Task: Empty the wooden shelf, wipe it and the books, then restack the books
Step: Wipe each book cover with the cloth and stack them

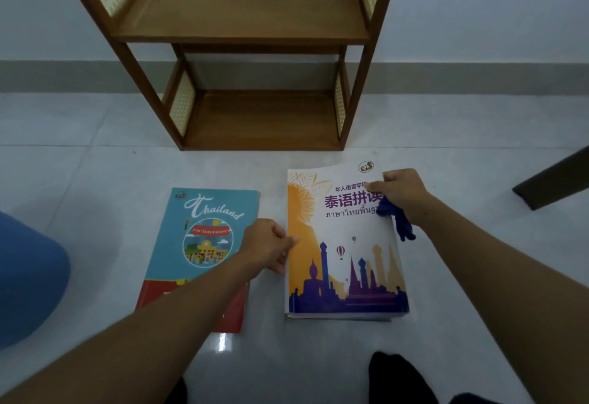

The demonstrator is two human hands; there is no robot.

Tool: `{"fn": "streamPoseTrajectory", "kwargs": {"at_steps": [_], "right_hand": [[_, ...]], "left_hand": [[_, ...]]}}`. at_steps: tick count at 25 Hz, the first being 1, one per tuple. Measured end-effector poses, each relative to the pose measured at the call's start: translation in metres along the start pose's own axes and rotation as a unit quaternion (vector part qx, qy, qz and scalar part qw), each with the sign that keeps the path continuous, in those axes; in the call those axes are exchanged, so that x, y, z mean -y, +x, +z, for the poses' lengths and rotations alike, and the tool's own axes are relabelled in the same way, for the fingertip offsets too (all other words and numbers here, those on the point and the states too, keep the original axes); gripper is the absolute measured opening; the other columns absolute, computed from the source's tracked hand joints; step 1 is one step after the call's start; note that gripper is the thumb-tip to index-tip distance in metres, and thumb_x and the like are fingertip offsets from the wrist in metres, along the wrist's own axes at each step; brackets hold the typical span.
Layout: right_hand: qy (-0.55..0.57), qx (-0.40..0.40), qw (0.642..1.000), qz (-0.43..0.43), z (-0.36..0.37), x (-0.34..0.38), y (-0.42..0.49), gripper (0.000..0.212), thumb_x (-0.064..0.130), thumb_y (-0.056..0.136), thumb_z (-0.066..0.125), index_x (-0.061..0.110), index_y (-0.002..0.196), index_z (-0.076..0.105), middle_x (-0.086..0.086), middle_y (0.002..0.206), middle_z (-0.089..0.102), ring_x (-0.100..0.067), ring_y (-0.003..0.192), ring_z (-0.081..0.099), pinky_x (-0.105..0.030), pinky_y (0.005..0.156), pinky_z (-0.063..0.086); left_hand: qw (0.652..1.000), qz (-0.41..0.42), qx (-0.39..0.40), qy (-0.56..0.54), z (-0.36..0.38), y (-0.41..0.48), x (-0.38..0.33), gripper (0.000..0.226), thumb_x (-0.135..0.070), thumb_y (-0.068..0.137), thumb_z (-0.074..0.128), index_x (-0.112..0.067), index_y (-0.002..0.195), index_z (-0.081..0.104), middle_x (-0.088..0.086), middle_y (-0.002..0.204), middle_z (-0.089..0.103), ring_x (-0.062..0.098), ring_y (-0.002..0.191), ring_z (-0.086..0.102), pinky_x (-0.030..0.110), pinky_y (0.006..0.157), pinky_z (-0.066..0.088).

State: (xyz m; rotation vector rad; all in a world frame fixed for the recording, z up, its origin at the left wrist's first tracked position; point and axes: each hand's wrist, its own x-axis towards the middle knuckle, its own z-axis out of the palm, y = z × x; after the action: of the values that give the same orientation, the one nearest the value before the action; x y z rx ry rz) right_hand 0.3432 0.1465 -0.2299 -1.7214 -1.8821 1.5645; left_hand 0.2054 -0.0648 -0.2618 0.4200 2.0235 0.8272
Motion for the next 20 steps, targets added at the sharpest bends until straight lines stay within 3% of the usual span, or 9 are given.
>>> {"fn": "streamPoseTrajectory", "kwargs": {"at_steps": [3,7,9,11,13,15,17,20], "right_hand": [[-0.007,-0.007,1.000,0.003,0.002,-0.008,0.003,0.011,0.012,0.084,0.072,0.005,0.093,0.069,-0.009,0.087,0.070,-0.019,0.069,0.067,-0.025,0.059,0.053],[-0.052,-0.138,0.989,-0.018,0.004,-0.010,0.002,0.030,0.015,0.090,0.065,0.008,0.119,0.064,-0.012,0.121,0.063,-0.028,0.103,0.062,-0.039,0.092,0.051],[-0.122,-0.214,0.967,-0.062,0.008,0.004,-0.008,0.034,0.012,0.094,0.057,0.012,0.128,0.058,-0.013,0.130,0.055,-0.032,0.110,0.057,-0.040,0.092,0.047],[-0.155,-0.257,0.946,-0.126,0.015,0.022,-0.021,0.037,0.009,0.096,0.052,0.014,0.133,0.055,-0.013,0.132,0.050,-0.032,0.109,0.056,-0.036,0.085,0.045],[-0.124,-0.226,0.948,-0.188,0.026,0.037,-0.030,0.040,0.006,0.096,0.050,0.014,0.134,0.052,-0.012,0.134,0.049,-0.029,0.111,0.055,-0.028,0.084,0.042],[-0.033,-0.127,0.970,-0.204,0.042,0.049,-0.039,0.043,0.004,0.095,0.050,0.017,0.136,0.050,-0.008,0.135,0.049,-0.025,0.116,0.052,-0.027,0.087,0.045],[0.080,-0.025,0.984,-0.158,0.064,0.059,-0.050,0.044,0.005,0.095,0.050,0.021,0.136,0.050,-0.004,0.135,0.049,-0.025,0.117,0.052,-0.038,0.092,0.052],[0.210,0.086,0.972,-0.056,0.102,0.069,-0.074,0.041,0.008,0.097,0.048,0.026,0.133,0.052,-0.002,0.126,0.050,-0.028,0.106,0.057,-0.048,0.084,0.057]], "left_hand": [[1.000,-0.003,-0.005,0.008,0.000,0.001,0.003,0.023,-0.018,0.083,0.073,-0.001,0.086,0.059,0.019,0.077,0.069,0.030,0.058,0.069,0.039,0.049,0.059],[0.999,-0.010,0.003,0.047,-0.002,-0.004,-0.001,0.023,-0.024,0.085,0.071,-0.007,0.078,0.057,0.018,0.081,0.068,0.033,0.065,0.070,0.044,0.060,0.060],[0.996,-0.006,0.016,0.090,-0.008,-0.004,-0.007,0.023,-0.027,0.087,0.068,-0.010,0.085,0.053,0.020,0.091,0.065,0.035,0.074,0.070,0.046,0.065,0.060],[0.989,0.023,0.021,0.142,-0.023,-0.003,-0.018,0.027,-0.029,0.091,0.062,-0.010,0.106,0.051,0.017,0.098,0.062,0.034,0.078,0.069,0.043,0.063,0.060],[0.976,0.061,0.025,0.209,-0.044,-0.004,-0.033,0.030,-0.030,0.094,0.056,-0.012,0.117,0.050,0.013,0.101,0.061,0.029,0.079,0.068,0.038,0.058,0.060],[0.962,0.083,0.035,0.256,-0.067,-0.012,-0.046,0.027,-0.030,0.095,0.052,-0.015,0.117,0.049,0.012,0.101,0.063,0.025,0.077,0.067,0.037,0.057,0.058],[0.956,0.101,0.050,0.272,-0.088,-0.027,-0.051,0.024,-0.029,0.095,0.050,-0.017,0.116,0.050,0.012,0.100,0.065,0.024,0.074,0.067,0.038,0.058,0.057],[0.952,0.124,0.050,0.275,-0.118,-0.049,-0.039,0.020,-0.029,0.095,0.050,-0.020,0.113,0.051,0.007,0.100,0.066,0.022,0.074,0.066,0.034,0.057,0.054]]}}
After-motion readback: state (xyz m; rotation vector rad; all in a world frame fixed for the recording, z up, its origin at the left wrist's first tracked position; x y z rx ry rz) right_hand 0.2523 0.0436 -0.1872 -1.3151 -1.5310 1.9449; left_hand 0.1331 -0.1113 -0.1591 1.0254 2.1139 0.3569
